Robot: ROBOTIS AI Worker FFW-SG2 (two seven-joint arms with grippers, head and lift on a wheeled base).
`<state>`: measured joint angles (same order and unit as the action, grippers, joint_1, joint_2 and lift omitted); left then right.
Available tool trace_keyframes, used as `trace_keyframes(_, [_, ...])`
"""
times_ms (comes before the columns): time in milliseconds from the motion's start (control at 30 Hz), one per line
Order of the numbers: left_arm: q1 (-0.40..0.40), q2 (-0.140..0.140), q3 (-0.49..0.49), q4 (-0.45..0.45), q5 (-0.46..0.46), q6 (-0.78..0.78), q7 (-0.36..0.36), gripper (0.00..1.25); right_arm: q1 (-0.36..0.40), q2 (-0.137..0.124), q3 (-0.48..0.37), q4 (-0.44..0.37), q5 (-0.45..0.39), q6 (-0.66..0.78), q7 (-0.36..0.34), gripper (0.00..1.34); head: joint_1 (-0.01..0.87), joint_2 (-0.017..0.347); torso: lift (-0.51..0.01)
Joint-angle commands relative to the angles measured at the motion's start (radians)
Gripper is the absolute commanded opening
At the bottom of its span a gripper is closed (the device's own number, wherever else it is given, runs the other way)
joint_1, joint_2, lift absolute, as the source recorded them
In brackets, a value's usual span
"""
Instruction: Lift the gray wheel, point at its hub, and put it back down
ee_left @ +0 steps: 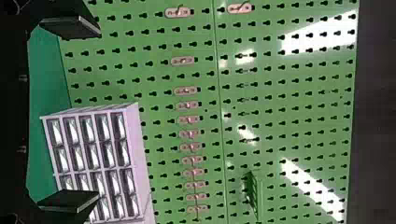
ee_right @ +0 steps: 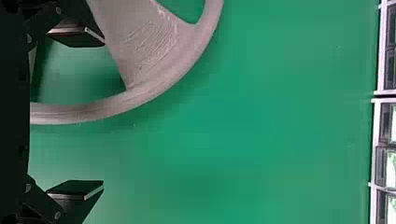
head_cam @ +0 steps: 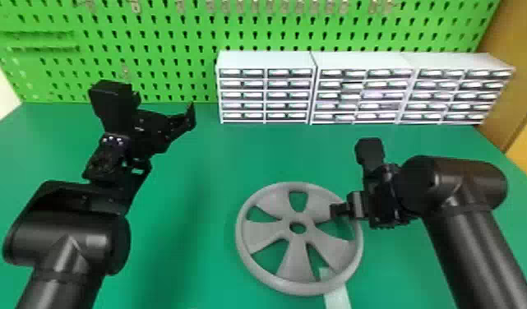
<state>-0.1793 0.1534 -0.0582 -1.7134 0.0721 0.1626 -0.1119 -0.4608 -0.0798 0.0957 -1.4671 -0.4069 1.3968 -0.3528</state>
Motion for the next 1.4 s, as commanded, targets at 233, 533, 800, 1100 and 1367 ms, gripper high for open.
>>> trace_keyframes(233, [-0.002, 0.000, -0.002, 0.000, -0.001, 0.002, 0.000, 1.18, 0.002, -0.003, -0.008, 0.016, 0.000, -0.019, 0.000, 0.93, 0.692, 0.048, -0.088])
trace_keyframes(533, [-0.002, 0.000, -0.002, 0.001, -0.001, 0.006, 0.000, 1.18, 0.005, -0.006, 0.001, 0.017, -0.006, -0.028, 0.000, 0.57, 0.692, 0.048, -0.088])
trace_keyframes(800, [-0.003, 0.000, -0.003, 0.001, -0.001, 0.009, -0.003, 1.18, 0.004, -0.006, 0.001, 0.031, -0.010, -0.028, 0.000, 0.51, 0.692, 0.048, -0.088])
trace_keyframes(1100, [-0.005, 0.000, -0.003, 0.001, -0.003, 0.011, -0.008, 1.18, 0.004, -0.011, 0.019, 0.037, -0.015, -0.033, 0.000, 0.26, 0.692, 0.048, -0.088])
trace_keyframes(1367, [-0.005, 0.000, -0.003, 0.001, -0.005, 0.012, -0.009, 1.18, 0.010, -0.005, 0.015, 0.037, -0.010, -0.051, 0.000, 0.15, 0.692, 0.048, -0.088])
